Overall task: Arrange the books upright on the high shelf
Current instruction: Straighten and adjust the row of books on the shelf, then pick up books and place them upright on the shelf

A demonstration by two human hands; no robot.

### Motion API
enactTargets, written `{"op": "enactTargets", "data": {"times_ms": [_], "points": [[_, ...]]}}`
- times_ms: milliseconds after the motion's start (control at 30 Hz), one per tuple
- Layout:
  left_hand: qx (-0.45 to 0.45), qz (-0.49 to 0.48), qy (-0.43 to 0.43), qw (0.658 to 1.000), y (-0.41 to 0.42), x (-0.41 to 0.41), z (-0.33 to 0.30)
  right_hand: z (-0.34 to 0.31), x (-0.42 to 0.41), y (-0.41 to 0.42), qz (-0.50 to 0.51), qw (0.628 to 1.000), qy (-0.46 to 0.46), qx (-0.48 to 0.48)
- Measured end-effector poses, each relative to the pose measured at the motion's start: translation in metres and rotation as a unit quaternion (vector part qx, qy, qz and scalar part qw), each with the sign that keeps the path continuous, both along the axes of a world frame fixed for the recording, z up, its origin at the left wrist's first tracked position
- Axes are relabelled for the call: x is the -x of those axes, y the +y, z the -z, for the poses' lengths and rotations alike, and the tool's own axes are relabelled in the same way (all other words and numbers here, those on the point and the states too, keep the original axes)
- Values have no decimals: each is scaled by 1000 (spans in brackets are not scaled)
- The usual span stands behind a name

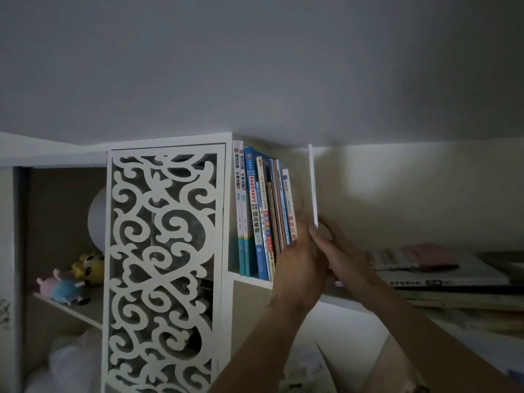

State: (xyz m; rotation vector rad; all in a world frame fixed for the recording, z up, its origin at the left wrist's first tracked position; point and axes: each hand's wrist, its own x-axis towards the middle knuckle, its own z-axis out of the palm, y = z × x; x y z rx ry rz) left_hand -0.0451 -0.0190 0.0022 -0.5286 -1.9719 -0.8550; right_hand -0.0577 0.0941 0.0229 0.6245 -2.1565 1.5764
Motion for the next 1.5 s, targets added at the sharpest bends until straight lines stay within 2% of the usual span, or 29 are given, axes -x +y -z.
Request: {"op": "enactTargets", "data": {"times_ms": [67, 167, 233, 367, 500, 567, 667, 800, 867, 933, 1133, 1267, 1333, 1400, 1433, 1500], "points": [[45, 2, 0, 999, -14, 5, 10, 7, 11, -1, 41, 999, 4, -35], [120, -131, 107, 978, -35, 8, 24, 9, 17, -11, 70, 995, 24, -60], [157, -178, 124, 964, -49, 16, 30, 6, 20, -18, 58, 992, 29, -106], [206, -192, 93, 955, -73, 48, 40, 7, 41, -20, 45, 978, 38, -199], [231, -189, 91, 950, -82, 56, 41, 8, 52, -13, 31, 978, 6, -206], [231, -185, 95, 950, -84, 52, 39, 9, 46, -17, 37, 980, 21, -196], [204, -155, 98, 962, -86, 38, 45, 23, 19, -30, 94, 975, 99, -174], [175, -108, 96, 974, -89, 10, 91, 82, -26, -27, 280, 905, 271, -172], [161, -93, 65, 980, -91, 1, 127, 124, -46, -19, 306, 893, 285, -166], [150, -68, 38, 986, -93, -6, 162, 168, -60, -7, 319, 897, 249, -175], [173, -40, -58, 982, -76, -9, 244, 282, -89, 16, 326, 932, -29, -152], [88, -77, -175, 978, -84, -7, 279, 319, -96, 12, 297, 936, -141, -125], [38, -129, -240, 961, -98, -10, 301, 333, -97, 7, 296, 936, -121, -151], [46, -180, -303, 935, -112, -12, 326, 348, -90, -3, 290, 925, -39, -244], [42, -192, -347, 917, -116, -13, 332, 351, -82, -9, 277, 917, -4, -286], [-30, -190, -459, 867, -117, -11, 329, 351, -59, -22, 239, 904, 4, -355]]}}
